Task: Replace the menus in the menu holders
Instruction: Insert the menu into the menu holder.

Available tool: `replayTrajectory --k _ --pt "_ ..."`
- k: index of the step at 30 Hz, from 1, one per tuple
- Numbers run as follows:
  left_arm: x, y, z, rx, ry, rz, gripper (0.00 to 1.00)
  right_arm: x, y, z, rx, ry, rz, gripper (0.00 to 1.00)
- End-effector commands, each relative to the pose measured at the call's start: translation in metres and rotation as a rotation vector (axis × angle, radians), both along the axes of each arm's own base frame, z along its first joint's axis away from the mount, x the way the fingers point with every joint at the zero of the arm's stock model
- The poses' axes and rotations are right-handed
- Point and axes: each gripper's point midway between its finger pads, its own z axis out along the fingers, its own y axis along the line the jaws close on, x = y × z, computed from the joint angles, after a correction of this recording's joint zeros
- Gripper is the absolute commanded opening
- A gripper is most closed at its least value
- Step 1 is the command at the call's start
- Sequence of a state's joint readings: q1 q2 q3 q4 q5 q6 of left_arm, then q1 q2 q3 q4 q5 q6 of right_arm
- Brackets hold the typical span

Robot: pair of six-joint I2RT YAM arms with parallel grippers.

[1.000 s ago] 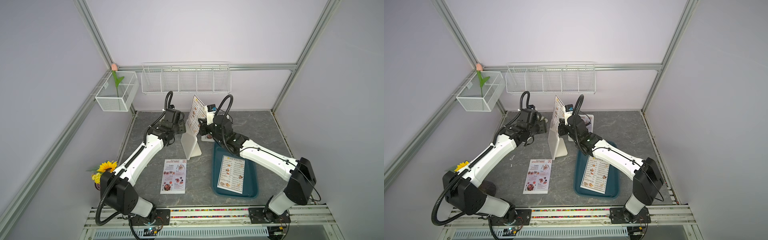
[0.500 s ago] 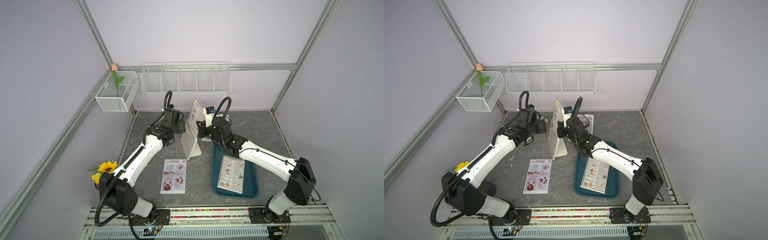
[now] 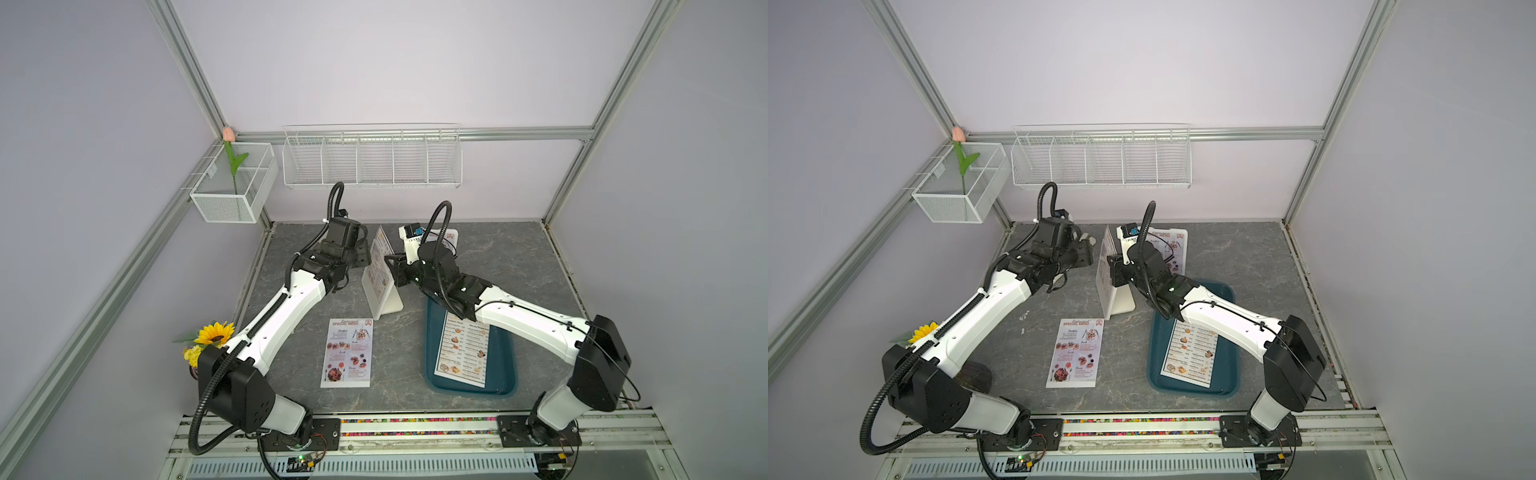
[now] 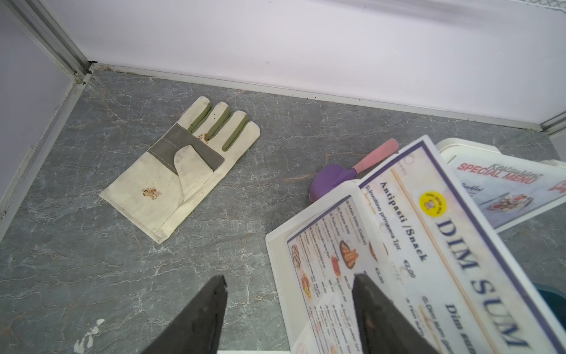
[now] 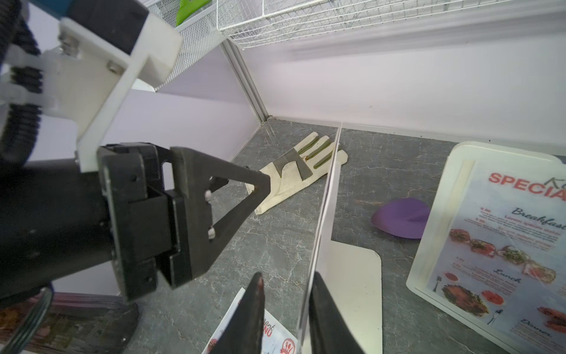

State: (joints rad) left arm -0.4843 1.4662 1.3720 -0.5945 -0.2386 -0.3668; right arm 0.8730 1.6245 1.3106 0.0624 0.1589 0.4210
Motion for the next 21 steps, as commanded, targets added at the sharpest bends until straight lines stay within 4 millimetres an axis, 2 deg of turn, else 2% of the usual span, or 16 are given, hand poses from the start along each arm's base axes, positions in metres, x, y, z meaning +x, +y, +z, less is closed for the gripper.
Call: replayTrajectory --k 1,5,11,14,21 --pt "-0.002 0.005 0.007 -0.029 -0.019 0.024 0.68 -0.003 0.000 0.014 0.000 0.004 0.023 0.31" --pt "-0.003 0.004 0.009 -0.033 -0.021 0.021 0.68 -0.001 0.003 0.022 -0.044 0.006 0.045 0.30" --pt "-0.004 0.005 0.009 -0.033 -0.024 0.021 0.68 0.002 0.004 0.007 -0.086 0.051 0.048 0.23" --pt "-0.005 0.004 0.008 -0.036 -0.021 0.014 0.68 0.003 0.001 0.005 -0.086 0.053 0.035 0.22" --pt "-0.005 0.003 0.010 -0.036 -0.023 0.010 0.68 0.011 -0.005 0.020 -0.111 0.029 0.036 0.22"
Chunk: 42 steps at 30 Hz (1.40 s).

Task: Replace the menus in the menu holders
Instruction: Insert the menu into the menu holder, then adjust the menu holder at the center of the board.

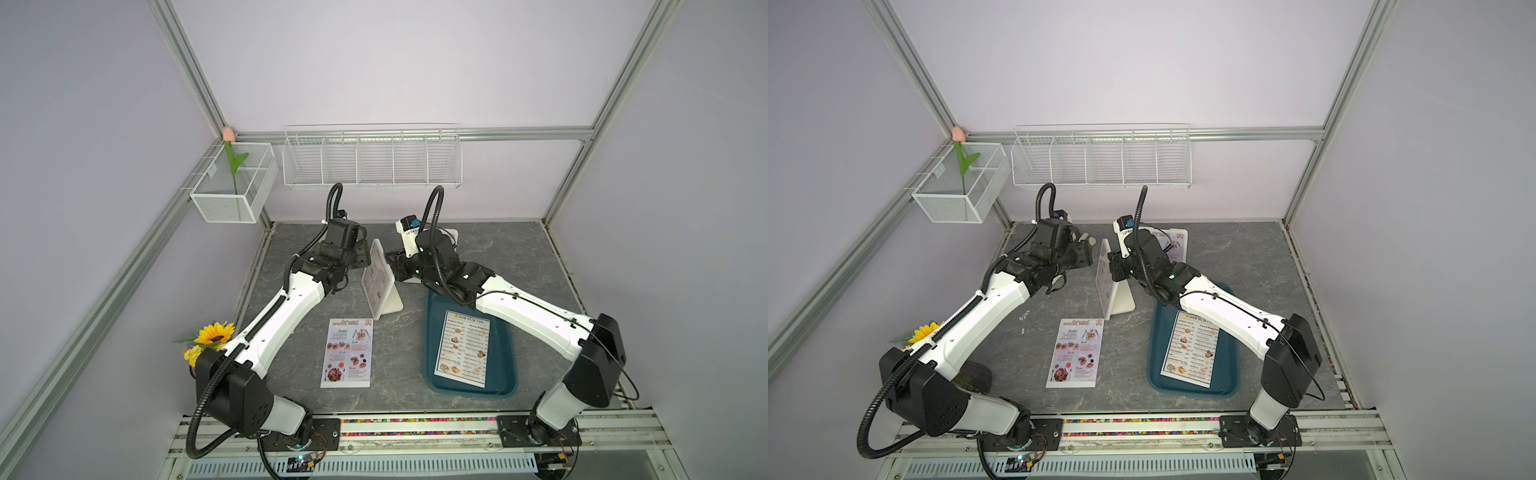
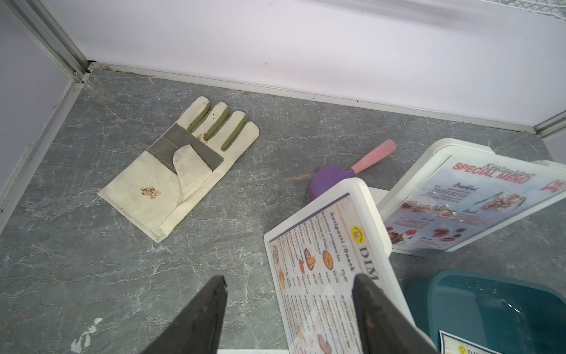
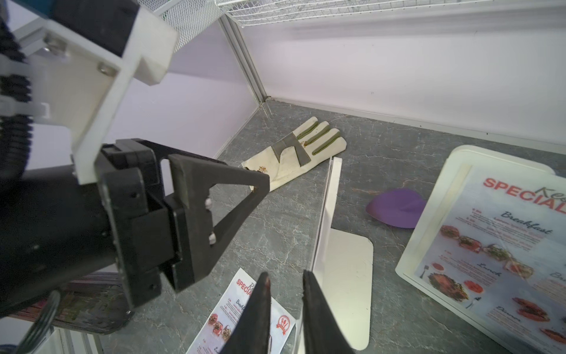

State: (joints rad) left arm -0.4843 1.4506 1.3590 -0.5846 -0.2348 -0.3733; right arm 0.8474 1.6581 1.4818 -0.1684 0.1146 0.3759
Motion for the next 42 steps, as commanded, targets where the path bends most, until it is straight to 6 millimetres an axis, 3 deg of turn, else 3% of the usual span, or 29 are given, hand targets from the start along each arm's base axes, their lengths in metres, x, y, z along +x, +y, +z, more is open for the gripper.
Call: replayTrajectory --k 1,8,12,16,26,31,35,42 --pt "-0.003 0.003 0.006 -0.023 -0.012 0.010 0.68 0.008 -0.002 0.005 -0.035 -0.003 0.012 0.22" --pt "-0.001 -0.003 -0.001 -0.035 0.010 -0.005 0.68 0.017 0.002 -0.032 -0.108 0.118 0.059 0.21" --pt "-0.003 0.004 0.001 -0.025 0.012 0.011 0.71 0.012 0.004 -0.035 -0.122 0.142 0.108 0.48" --pt "-0.003 0.025 0.006 -0.019 0.014 0.058 0.74 -0.002 0.004 -0.045 -0.164 0.176 0.156 0.64" --pt "-0.001 0.053 0.027 -0.006 -0.021 0.126 0.75 -0.007 0.009 -0.079 -0.235 0.231 0.192 0.70" --pt "0.003 0.057 0.039 -0.011 -0.042 0.134 0.75 -0.007 0.014 -0.091 -0.251 0.229 0.216 0.59" --pt "0.004 0.056 0.040 -0.015 -0.038 0.131 0.75 -0.003 0.017 -0.087 -0.242 0.207 0.218 0.41" --pt "0.002 0.058 0.036 -0.006 -0.030 0.136 0.74 -0.002 0.024 -0.089 -0.276 0.141 0.291 0.24"
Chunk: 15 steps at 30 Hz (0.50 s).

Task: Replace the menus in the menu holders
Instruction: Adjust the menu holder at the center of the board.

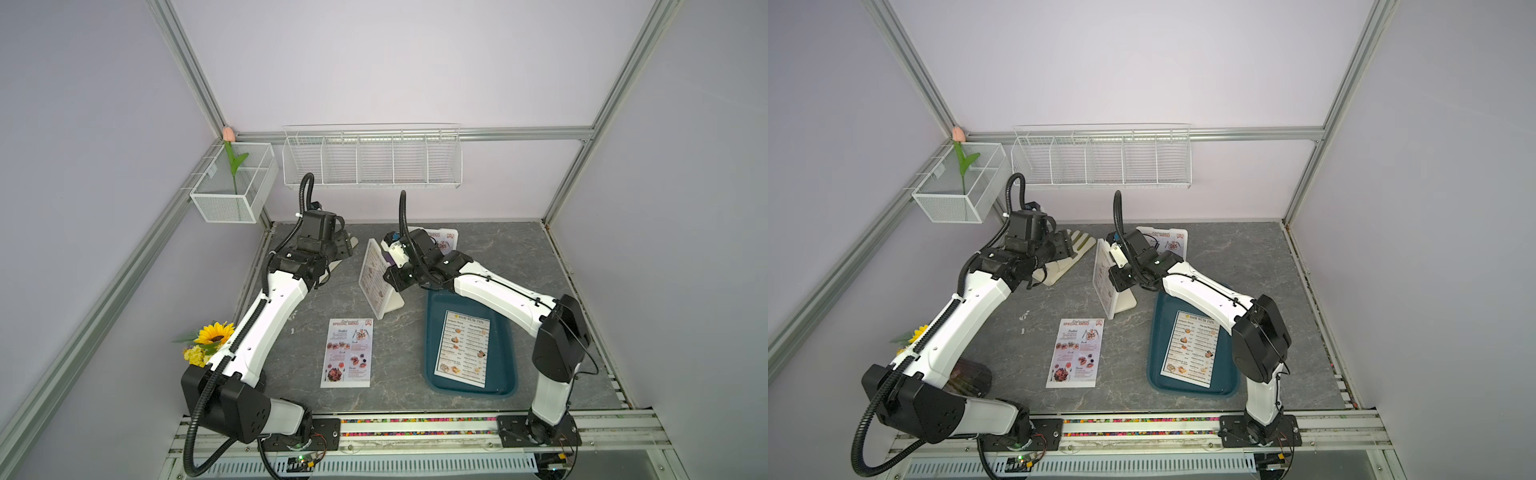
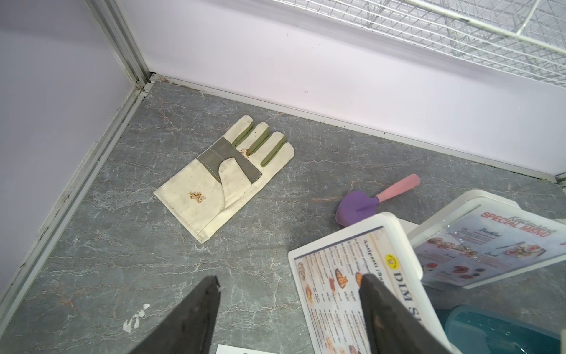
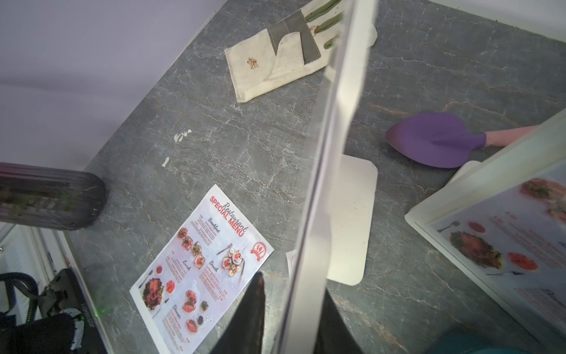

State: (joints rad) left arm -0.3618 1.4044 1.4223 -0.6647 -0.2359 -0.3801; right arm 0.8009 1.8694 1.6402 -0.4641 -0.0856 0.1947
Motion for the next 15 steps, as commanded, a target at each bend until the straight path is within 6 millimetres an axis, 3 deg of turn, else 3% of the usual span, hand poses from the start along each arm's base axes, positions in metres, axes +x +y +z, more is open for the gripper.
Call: replayTrajectory --k 1,9,15 --pt "-0.003 0.005 0.006 0.013 -0.005 0.011 0.74 0.001 0.015 0.004 0.011 -0.067 0.101 0.23" --pt "-0.007 0.007 0.003 0.033 0.010 0.011 0.74 -0.003 0.044 0.006 0.083 -0.145 0.345 0.22" --pt "-0.027 -0.006 -0.011 0.011 0.062 -0.063 0.74 0.013 0.049 -0.001 0.051 -0.161 0.394 0.32"
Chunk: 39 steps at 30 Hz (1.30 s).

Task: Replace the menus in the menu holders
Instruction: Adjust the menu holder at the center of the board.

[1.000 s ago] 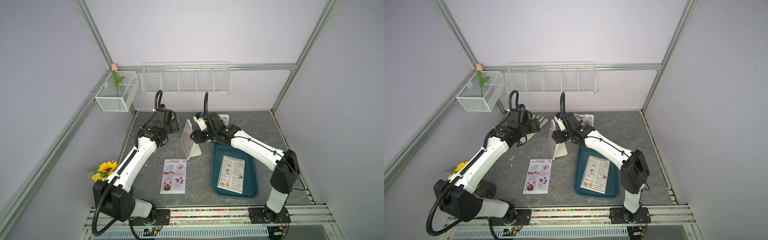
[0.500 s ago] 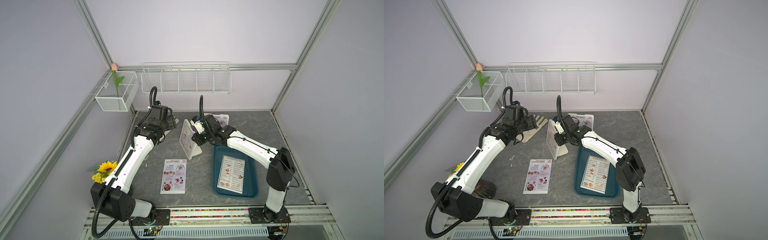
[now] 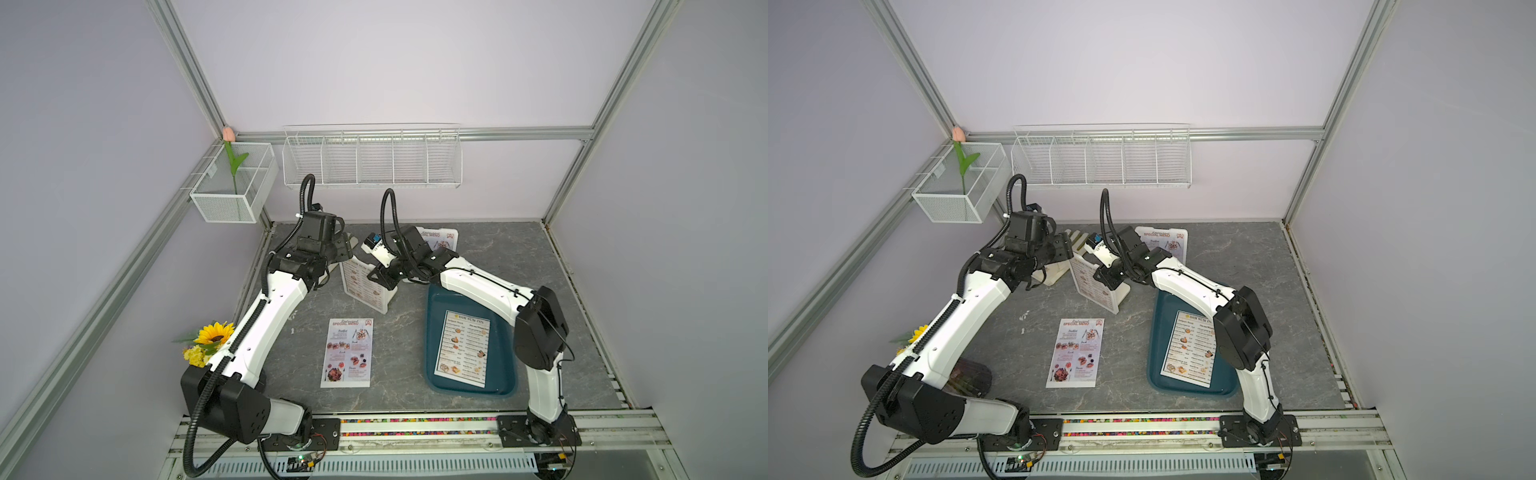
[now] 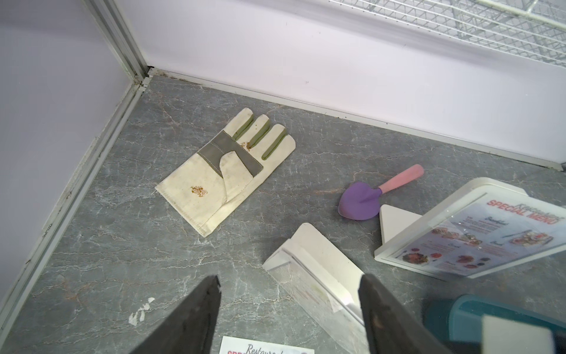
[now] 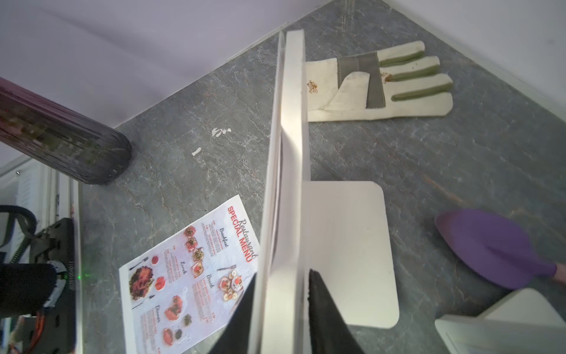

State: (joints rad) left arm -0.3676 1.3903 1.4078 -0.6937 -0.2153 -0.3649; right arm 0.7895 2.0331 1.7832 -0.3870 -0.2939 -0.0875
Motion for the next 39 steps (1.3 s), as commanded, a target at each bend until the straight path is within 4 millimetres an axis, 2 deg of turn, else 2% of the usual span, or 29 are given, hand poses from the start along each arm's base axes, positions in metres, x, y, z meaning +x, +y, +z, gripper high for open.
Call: replayTrajectory --k 1,6,8,12,16,19,21,23,25,28,32,39 --pt "-0.022 -0.004 -0.006 0.004 0.032 -0.032 0.74 0.007 -0.004 0.006 0.010 -0.032 0.056 0.36" --pt "-0.034 -0.005 -0.002 -0.001 0.024 -0.040 0.74 0.026 -0.024 0.021 0.022 -0.065 0.006 0.64" --pt "-0.034 -0.005 0.001 0.001 0.017 -0.042 0.74 0.029 -0.032 0.029 0.017 -0.086 -0.016 0.68" --pt "-0.031 -0.006 0.003 0.011 0.017 -0.045 0.74 0.019 -0.051 0.054 0.015 -0.089 -0.082 0.74" --pt "-0.028 -0.008 0.007 0.001 0.003 -0.049 0.74 0.011 -0.078 0.055 0.042 -0.035 -0.263 0.76" --pt "-0.026 -0.011 0.007 -0.005 0.000 -0.054 0.74 0.006 -0.092 0.046 0.144 0.022 -0.413 0.71" --pt "-0.025 -0.012 0.007 -0.006 0.002 -0.057 0.74 0.003 -0.095 0.040 0.185 0.040 -0.477 0.57" --pt "-0.024 -0.015 0.008 -0.010 0.002 -0.066 0.74 0.000 -0.095 0.033 0.200 0.059 -0.520 0.38" --pt "-0.024 -0.018 0.008 -0.013 0.000 -0.073 0.74 -0.001 -0.094 0.027 0.203 0.068 -0.569 0.30" --pt "-0.024 -0.020 0.008 -0.013 0.000 -0.080 0.74 0.004 -0.095 0.012 0.210 0.107 -0.655 0.24" --pt "-0.025 -0.021 0.008 -0.011 -0.002 -0.084 0.74 0.011 -0.086 -0.004 0.220 0.152 -0.720 0.24" --pt "-0.026 -0.018 0.009 0.004 -0.008 -0.082 0.74 0.025 -0.066 -0.018 0.254 0.194 -0.743 0.23"
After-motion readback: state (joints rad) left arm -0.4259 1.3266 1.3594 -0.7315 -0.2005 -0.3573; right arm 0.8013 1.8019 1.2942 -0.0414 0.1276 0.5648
